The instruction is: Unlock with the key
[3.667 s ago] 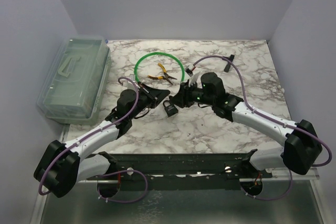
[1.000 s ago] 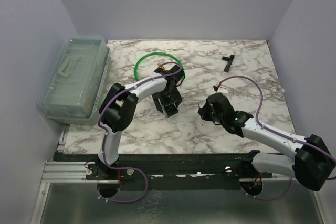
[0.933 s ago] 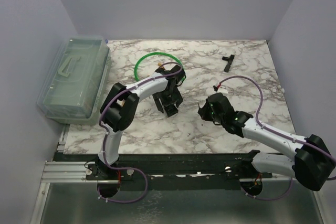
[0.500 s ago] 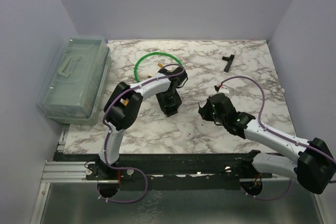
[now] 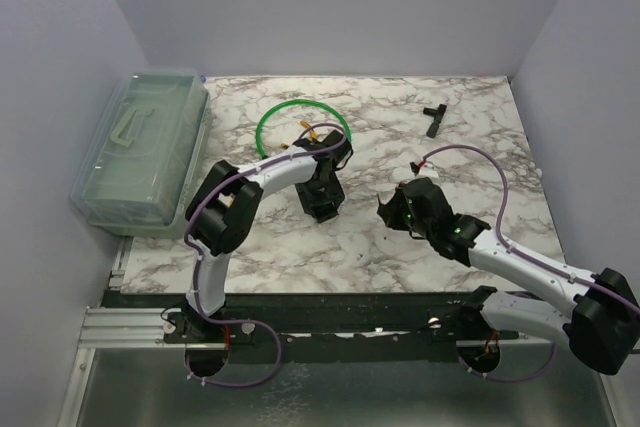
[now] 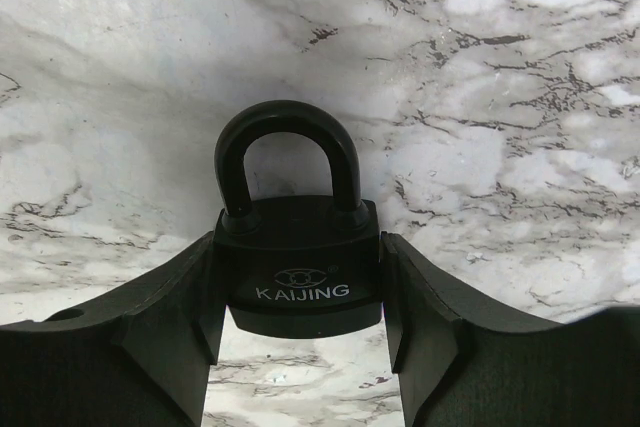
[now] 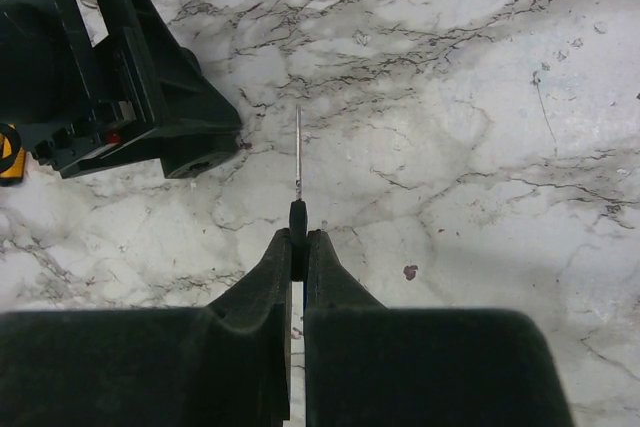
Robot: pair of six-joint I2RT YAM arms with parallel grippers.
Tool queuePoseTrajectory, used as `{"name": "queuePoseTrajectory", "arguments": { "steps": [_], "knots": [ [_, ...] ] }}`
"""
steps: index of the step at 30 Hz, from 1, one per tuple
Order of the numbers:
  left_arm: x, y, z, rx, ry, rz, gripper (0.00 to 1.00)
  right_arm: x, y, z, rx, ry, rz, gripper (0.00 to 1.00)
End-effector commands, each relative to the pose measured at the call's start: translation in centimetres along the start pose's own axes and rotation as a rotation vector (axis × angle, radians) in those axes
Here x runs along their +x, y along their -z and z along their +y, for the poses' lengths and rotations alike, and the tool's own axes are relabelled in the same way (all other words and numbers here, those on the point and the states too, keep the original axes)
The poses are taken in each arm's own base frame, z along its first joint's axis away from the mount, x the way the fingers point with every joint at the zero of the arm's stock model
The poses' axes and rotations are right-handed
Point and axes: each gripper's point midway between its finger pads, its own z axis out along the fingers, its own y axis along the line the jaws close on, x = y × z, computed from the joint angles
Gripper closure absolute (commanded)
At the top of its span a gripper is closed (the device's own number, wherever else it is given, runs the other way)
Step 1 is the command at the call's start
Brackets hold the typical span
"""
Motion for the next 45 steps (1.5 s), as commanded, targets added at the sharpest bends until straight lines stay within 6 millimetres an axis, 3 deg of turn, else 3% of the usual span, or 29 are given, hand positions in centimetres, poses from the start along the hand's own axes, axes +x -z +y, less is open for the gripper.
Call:
{"name": "queuePoseTrajectory", "arguments": {
  "steps": [1, 7, 12, 18, 21, 27, 36, 45],
  "knots": [
    [-0.2, 2.0, -1.8, 0.143, -0.017, -0.037, 1.00, -0.6, 0.5, 0.7, -0.031, -0.006, -0.003, 1.00],
    [-0.4, 4.3, -2.3, 0.232, -0.012, -0.057, 1.00, -1.1, 0.9, 1.9, -0.074, -0.019, -0.001, 1.00],
    [-0.3, 7.4, -3.0, 0.365, 0.016, -0.037, 1.00, -2.6, 1.8, 3.0, -0.107, -0.028, -0.025, 1.00],
    [-1.0, 11.6, -3.3, 0.609, 0.092, 0.020, 1.00, -4.7, 3.8, 5.8, -0.218, -0.040, -0.058, 1.00],
    [-1.3, 12.6, -2.8, 0.665, 0.143, 0.056, 1.00, -5.3, 4.6, 6.9, -0.270, -0.040, -0.059, 1.00],
    [-1.5, 12.2, -1.3, 0.661, 0.202, 0.090, 1.00, -4.1, 4.8, 9.0, -0.393, -0.029, 0.005, 1.00],
    [-1.4, 10.3, -0.8, 0.613, 0.231, 0.115, 1.00, 0.8, 3.3, 10.4, -0.499, -0.064, 0.218, 1.00],
    [-1.6, 10.0, -1.1, 0.610, 0.228, 0.121, 1.00, 2.0, 2.7, 11.2, -0.540, -0.080, 0.280, 1.00]
  ]
}}
